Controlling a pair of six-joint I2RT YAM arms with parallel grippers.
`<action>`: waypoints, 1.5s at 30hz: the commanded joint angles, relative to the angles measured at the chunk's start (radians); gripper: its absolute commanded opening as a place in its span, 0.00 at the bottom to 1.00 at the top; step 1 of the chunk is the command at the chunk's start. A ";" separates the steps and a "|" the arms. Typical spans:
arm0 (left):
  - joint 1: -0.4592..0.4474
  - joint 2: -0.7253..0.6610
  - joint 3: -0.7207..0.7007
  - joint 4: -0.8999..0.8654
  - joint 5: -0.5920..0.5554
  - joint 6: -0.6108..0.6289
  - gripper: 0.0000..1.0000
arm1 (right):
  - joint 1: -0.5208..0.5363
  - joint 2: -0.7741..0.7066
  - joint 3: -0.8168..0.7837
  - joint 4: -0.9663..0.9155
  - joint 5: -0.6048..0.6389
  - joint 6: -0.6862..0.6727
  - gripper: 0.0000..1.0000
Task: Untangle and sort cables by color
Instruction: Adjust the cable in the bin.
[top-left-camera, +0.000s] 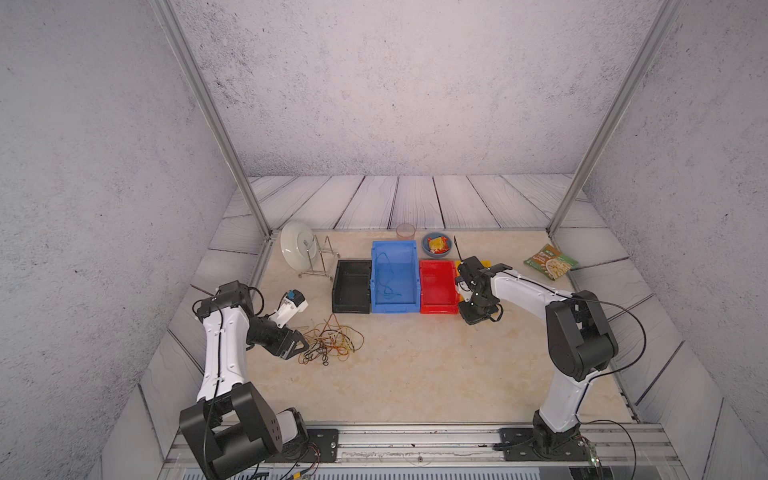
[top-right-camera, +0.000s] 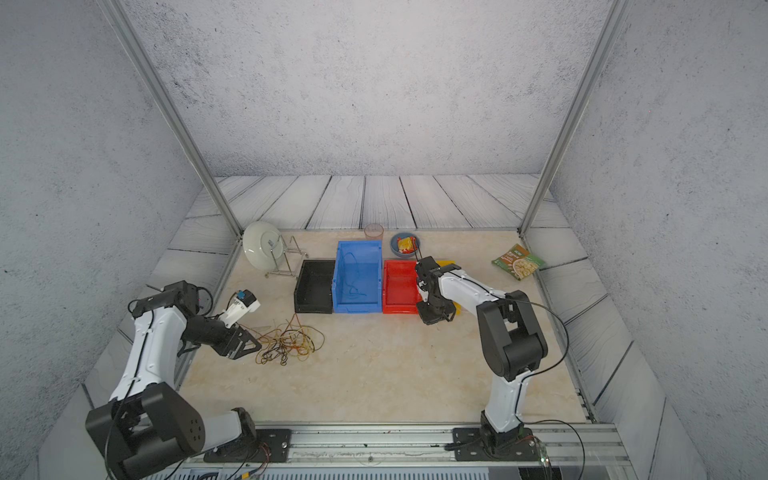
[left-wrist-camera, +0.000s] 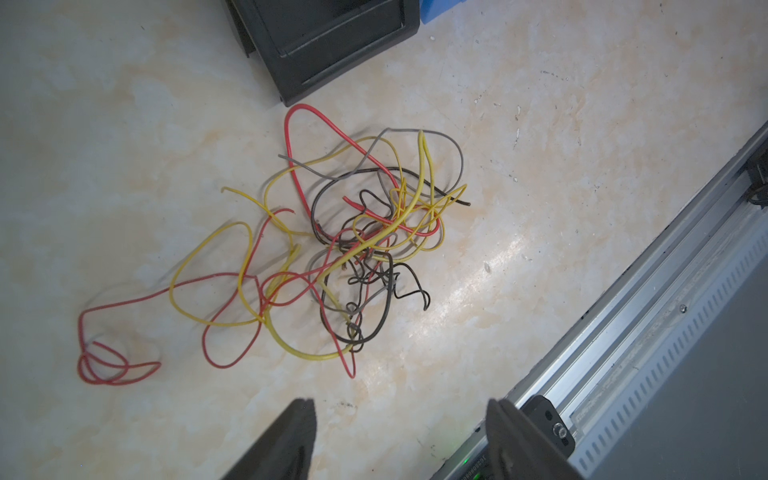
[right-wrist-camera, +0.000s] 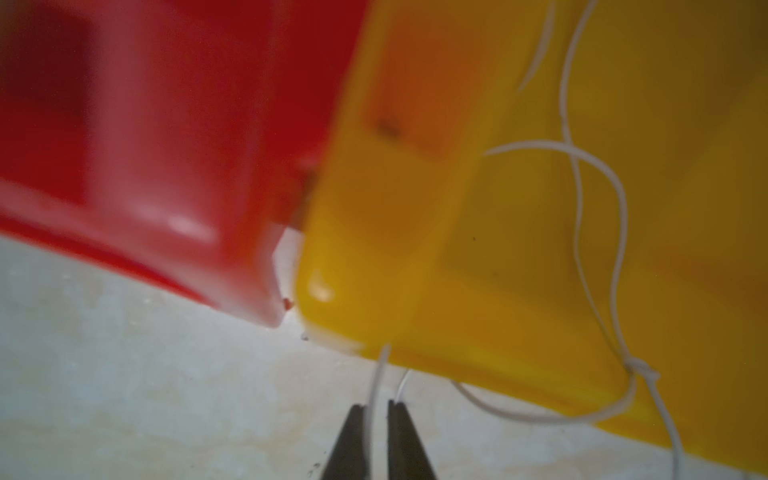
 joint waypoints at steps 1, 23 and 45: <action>0.004 -0.009 -0.001 -0.018 0.017 0.011 0.71 | -0.002 -0.031 0.010 0.031 0.075 0.011 0.02; 0.004 -0.003 -0.004 -0.015 0.042 0.004 0.70 | -0.079 0.176 0.528 -0.056 0.104 -0.004 0.00; 0.003 -0.003 -0.008 -0.015 0.063 0.007 0.70 | -0.076 0.004 0.519 -0.006 -0.328 0.120 0.00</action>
